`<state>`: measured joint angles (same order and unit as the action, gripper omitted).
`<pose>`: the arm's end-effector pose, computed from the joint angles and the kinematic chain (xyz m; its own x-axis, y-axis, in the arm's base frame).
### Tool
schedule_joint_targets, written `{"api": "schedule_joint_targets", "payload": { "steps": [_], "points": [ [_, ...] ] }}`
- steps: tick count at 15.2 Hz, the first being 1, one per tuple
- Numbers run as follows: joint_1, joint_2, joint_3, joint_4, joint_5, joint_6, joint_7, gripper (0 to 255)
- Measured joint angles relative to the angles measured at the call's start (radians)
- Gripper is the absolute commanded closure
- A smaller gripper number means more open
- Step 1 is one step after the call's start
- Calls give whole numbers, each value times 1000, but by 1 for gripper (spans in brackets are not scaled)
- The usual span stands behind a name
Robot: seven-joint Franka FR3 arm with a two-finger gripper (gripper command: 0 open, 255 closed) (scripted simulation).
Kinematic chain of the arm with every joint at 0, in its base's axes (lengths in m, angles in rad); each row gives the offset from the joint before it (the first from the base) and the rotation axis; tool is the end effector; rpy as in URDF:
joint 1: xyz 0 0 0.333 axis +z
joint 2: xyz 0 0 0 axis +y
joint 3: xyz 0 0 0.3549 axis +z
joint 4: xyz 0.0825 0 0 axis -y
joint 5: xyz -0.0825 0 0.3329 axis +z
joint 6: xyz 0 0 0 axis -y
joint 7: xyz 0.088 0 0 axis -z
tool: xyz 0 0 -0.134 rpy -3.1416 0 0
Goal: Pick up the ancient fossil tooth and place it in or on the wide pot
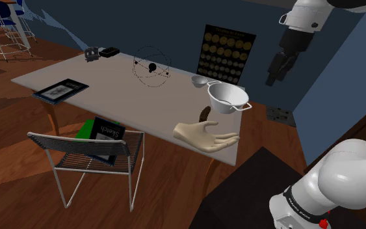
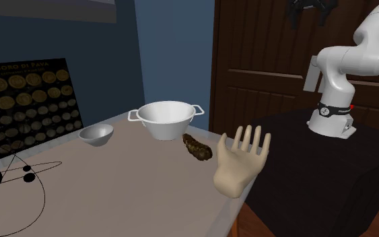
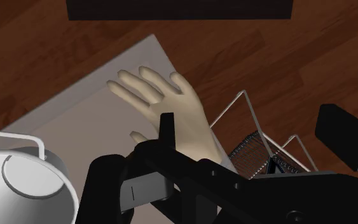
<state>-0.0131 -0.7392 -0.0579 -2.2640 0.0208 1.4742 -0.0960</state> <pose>0.2312 -0.0208 0.6100 0.9980 0.0440 -0.0453 0.0410 -0.9971 -0.0644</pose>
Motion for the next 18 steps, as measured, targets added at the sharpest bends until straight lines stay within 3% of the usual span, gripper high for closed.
{"api": "schedule_joint_targets", "payload": {
  "steps": [4,9,18],
  "points": [
    [-6,34,0,-36,2,75,14,0],
    [-21,110,-1,-129,6,258,45,0],
    [-40,361,-10,-179,21,588,95,0]
  ]
}}
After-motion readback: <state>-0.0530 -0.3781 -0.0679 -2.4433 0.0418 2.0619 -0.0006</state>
